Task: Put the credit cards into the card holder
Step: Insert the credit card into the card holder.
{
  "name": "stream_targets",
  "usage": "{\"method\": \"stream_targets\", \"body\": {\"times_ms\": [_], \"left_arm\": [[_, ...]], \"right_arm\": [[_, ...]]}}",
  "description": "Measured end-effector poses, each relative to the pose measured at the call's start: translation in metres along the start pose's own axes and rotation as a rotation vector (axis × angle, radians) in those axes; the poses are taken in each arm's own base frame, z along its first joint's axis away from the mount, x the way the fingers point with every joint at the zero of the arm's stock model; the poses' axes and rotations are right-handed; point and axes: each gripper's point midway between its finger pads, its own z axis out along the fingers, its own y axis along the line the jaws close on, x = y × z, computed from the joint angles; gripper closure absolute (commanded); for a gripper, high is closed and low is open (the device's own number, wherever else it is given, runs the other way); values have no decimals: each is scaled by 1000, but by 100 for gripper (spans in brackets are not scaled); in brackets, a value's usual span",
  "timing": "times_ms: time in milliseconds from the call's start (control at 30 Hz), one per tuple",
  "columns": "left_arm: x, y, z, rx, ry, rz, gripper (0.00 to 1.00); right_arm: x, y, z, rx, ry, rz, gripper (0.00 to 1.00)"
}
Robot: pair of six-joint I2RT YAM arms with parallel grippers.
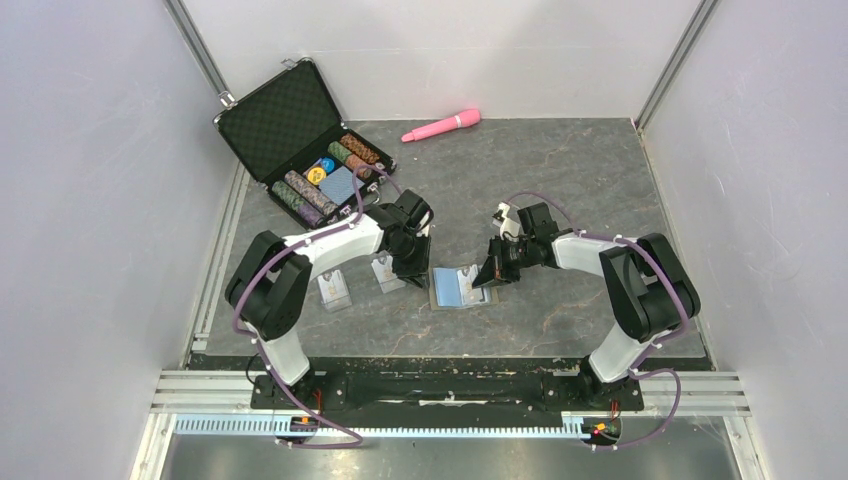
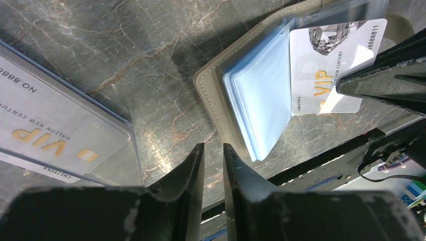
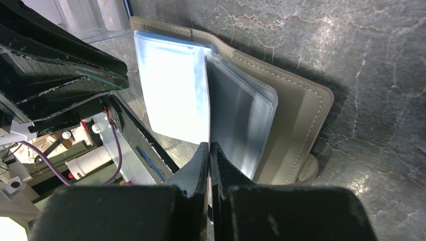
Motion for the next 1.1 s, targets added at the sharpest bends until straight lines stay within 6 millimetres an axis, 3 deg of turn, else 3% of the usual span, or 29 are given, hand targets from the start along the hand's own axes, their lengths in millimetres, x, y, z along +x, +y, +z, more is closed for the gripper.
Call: {"method": "stream_targets", "body": {"times_ms": [233,533,1100], "left_arm": [[1,-1,8,-3,9,7,77],[13,9,31,-40,71,2,89],[14,9,32,-37,74,26,93]], "right_arm": [[0,1,0,-1,1,-1,100],[0,1,3,-9,2,-2,100],[-3,4,15,-55,12,-6,100]]}}
